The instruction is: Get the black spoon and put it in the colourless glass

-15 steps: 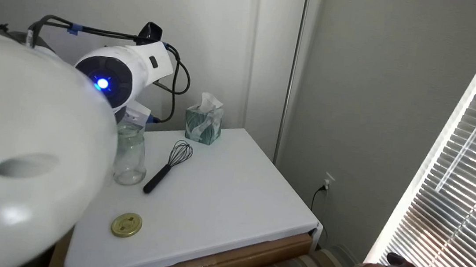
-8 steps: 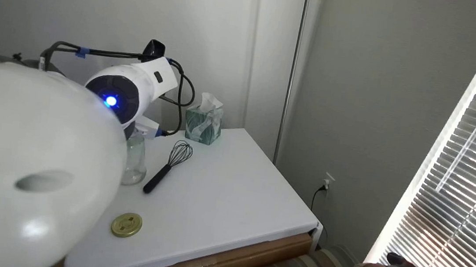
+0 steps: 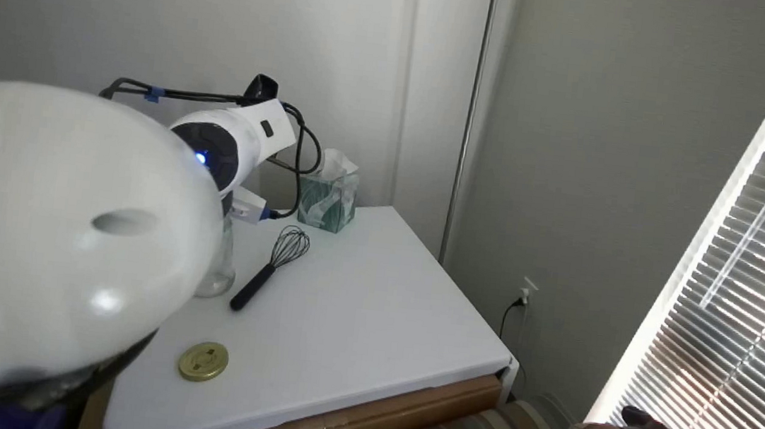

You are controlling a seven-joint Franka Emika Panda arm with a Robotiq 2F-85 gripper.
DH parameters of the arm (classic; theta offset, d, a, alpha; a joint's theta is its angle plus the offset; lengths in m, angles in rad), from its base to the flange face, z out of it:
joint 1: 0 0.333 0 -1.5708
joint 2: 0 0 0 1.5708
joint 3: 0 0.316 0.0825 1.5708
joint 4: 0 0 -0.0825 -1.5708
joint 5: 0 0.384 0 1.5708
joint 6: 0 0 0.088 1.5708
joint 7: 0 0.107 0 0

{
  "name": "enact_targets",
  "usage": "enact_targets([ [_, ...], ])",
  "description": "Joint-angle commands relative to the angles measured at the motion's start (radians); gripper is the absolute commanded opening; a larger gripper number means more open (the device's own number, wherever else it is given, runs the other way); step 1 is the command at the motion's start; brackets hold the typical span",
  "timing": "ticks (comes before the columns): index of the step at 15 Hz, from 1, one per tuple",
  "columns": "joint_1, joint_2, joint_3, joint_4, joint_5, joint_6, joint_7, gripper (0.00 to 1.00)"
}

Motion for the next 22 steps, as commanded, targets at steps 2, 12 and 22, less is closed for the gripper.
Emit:
enact_targets([
  [2, 0.03, 0.0, -0.019, 0.021, 0.033, 0.0, -0.023, 0.03],
  [12, -0.003, 0.001, -0.062, -0.012, 0.021, 0.0, -0.044, 0.03],
  [22, -0.019, 0.001, -0.104, -0.04, 0.025, 0.0, -0.08, 0.03],
])
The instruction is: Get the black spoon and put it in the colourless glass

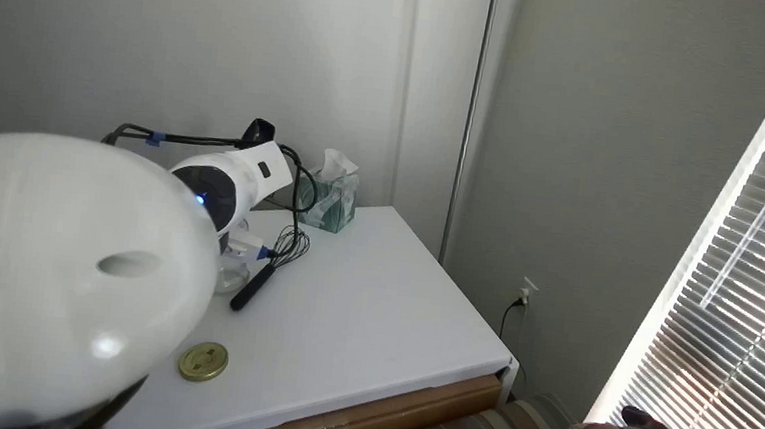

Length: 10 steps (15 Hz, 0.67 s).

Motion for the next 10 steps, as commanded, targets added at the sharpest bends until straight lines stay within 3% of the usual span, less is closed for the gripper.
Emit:
enact_targets([
  [1, -0.026, 0.0, -0.004, -0.034, 0.012, 0.0, -0.044, 0.03],
  [10, -0.083, 0.0, 0.017, -0.049, 0.007, 0.001, -0.075, 0.03],
])
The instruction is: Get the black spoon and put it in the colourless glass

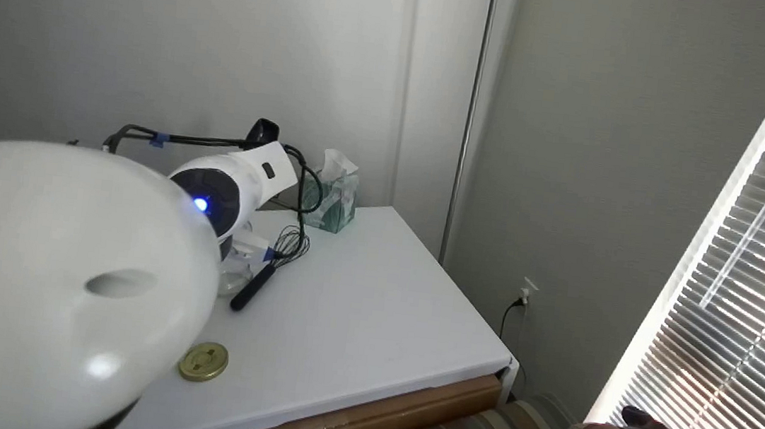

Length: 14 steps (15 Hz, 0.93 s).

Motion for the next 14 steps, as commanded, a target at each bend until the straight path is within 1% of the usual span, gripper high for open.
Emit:
enact_targets([
  [1, -0.07, 0.0, 0.016, -0.046, 0.007, 0.0, -0.052, 0.03],
  [5, -0.115, 0.0, 0.022, -0.079, 0.007, 0.0, -0.073, 0.03],
  [6, -0.122, 0.0, 0.024, -0.089, 0.008, 0.0, -0.078, 0.12],
  [7, -0.13, 0.0, 0.025, -0.1, 0.008, 0.0, -0.082, 0.12],
  [9, -0.14, 0.0, 0.028, -0.12, 0.006, 0.0, -0.092, 0.24],
  [10, -0.142, 0.0, 0.029, -0.13, 0.006, 0.0, -0.099, 0.39],
  [11, -0.146, 0.0, 0.03, -0.139, 0.006, 0.0, -0.104, 0.47],
  [12, -0.149, 0.0, 0.031, -0.146, 0.006, 0.0, -0.108, 0.59],
  [14, -0.153, 0.0, 0.035, -0.158, 0.009, 0.0, -0.116, 0.73],
])
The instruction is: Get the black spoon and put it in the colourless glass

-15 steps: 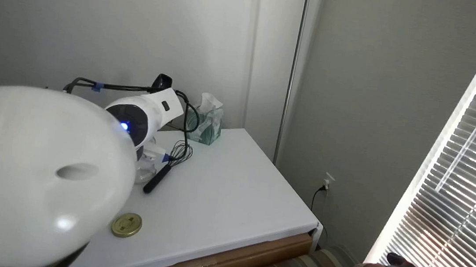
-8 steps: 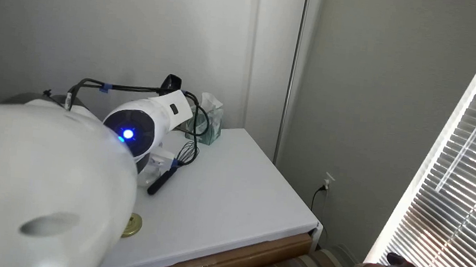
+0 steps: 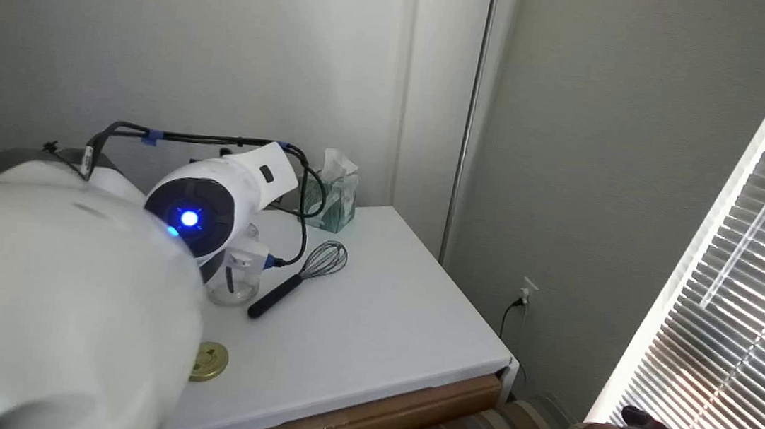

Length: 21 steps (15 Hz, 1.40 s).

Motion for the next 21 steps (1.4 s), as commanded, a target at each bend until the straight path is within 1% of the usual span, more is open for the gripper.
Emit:
enact_targets([
  [1, -0.04, 0.0, 0.018, -0.053, 0.009, 0.0, -0.048, 0.8],
  [3, -0.045, 0.0, 0.029, -0.056, 0.012, 0.0, -0.05, 0.93],
  [4, -0.047, 0.0, 0.035, -0.057, 0.011, 0.0, -0.049, 0.98],
  [5, -0.046, 0.0, 0.039, -0.056, 0.017, 0.0, -0.052, 1.0],
  [7, -0.021, -0.013, 0.027, -0.054, 0.052, 0.0, -0.083, 1.0],
  [9, 0.0, -0.082, 0.022, -0.063, 0.085, -0.001, -0.083, 1.0],
  [12, 0.029, -0.179, 0.031, -0.062, 0.158, -0.001, -0.124, 1.0],
  [15, 0.066, -0.324, 0.038, -0.064, 0.272, -0.001, -0.146, 1.0],
  [17, 0.105, -0.434, 0.026, -0.057, 0.383, -0.001, -0.167, 1.0],
  [21, 0.207, -0.648, -0.016, -0.057, 0.67, -0.001, -0.229, 1.0],
])
